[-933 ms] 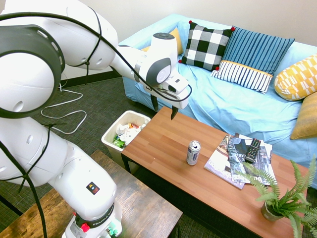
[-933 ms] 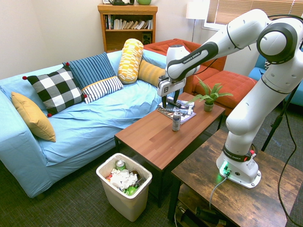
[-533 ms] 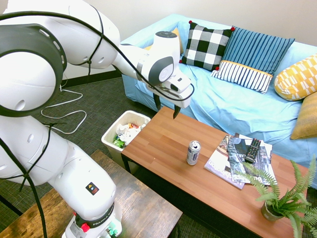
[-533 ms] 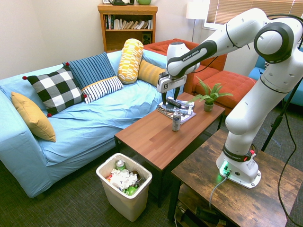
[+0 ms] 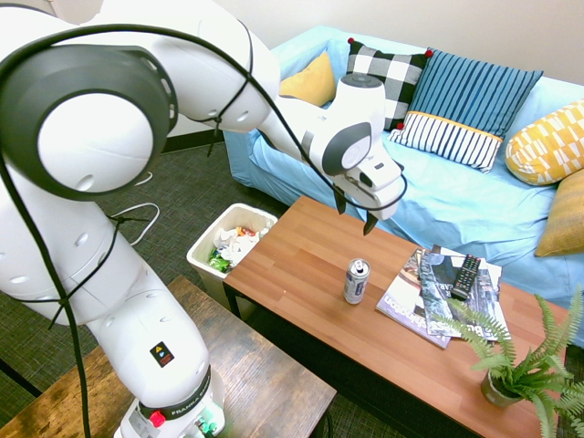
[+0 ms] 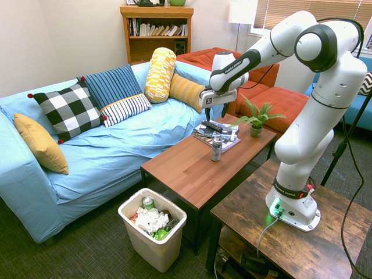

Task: Throw the can in the trash bin

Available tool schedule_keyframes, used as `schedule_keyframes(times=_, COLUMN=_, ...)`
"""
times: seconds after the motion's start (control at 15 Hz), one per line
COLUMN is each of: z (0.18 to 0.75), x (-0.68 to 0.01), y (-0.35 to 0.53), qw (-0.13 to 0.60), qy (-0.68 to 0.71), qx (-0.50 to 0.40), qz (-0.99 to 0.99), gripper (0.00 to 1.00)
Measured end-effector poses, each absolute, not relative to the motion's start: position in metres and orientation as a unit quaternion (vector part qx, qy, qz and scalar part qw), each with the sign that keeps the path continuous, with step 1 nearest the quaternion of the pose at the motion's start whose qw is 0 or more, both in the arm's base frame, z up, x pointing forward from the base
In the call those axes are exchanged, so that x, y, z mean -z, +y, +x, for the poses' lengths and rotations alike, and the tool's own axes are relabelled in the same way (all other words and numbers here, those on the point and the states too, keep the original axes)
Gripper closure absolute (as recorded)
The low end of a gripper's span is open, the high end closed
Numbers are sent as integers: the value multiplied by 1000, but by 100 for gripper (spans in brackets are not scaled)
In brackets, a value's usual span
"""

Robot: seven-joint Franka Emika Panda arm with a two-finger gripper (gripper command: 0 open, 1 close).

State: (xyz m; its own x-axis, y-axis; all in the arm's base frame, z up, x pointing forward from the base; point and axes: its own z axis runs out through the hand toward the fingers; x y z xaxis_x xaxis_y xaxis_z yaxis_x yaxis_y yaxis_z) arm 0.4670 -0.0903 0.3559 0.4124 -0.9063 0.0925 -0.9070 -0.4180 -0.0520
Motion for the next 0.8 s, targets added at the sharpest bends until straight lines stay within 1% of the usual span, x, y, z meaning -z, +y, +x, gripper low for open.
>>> schedule_keyframes(times=0.47, z=469, x=-280, y=-125, qw=12, qy=-578, qx=-25, qz=815, gripper=0)
schedule_keyframes(times=0.8, z=466, x=-237, y=-131, qw=19, qy=-588, qx=-4, qz=809, gripper=0)
